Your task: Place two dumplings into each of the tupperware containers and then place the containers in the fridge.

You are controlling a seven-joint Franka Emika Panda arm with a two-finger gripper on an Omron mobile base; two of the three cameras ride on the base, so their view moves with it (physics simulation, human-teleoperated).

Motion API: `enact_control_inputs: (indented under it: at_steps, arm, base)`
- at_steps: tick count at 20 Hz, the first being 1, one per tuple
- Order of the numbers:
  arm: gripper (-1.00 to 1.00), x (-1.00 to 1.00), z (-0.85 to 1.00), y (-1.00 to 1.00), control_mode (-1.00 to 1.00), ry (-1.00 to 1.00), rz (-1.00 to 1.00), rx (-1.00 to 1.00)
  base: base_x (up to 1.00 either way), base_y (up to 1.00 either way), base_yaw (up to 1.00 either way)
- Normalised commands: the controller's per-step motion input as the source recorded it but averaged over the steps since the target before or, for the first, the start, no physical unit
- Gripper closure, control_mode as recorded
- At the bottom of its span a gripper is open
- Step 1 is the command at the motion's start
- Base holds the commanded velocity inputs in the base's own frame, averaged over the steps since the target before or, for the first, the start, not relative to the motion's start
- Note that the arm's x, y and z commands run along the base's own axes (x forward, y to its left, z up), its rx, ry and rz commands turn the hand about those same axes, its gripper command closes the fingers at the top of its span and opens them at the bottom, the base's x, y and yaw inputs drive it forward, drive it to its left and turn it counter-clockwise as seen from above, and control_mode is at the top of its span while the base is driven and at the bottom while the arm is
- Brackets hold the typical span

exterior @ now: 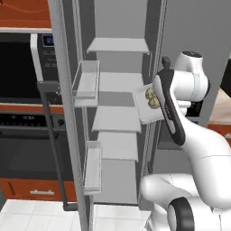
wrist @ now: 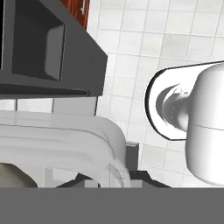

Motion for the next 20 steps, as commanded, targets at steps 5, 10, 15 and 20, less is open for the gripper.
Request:
enact_control_inputs:
  at_steps: [5, 10, 15, 20]
  arm:
    - [1.0, 0.0, 0.0, 0.0, 1.0, 0.0, 0.0, 0.0]
    - [1.0, 0.0, 0.0, 0.0, 1.0, 0.0, 0.0, 0.0]
    - [1.0, 0.0, 0.0, 0.0, 1.0, 0.0, 0.0, 0.0]
    - [1.0, 0.0, 0.0, 0.0, 1.0, 0.0, 0.0, 0.0]
  base:
    - [0.6, 0.13, 0.0]
    - [0.09, 0.42, 0.0]
    - [0.3, 0.26, 0.0]
    - [0.53, 0.31, -0.02]
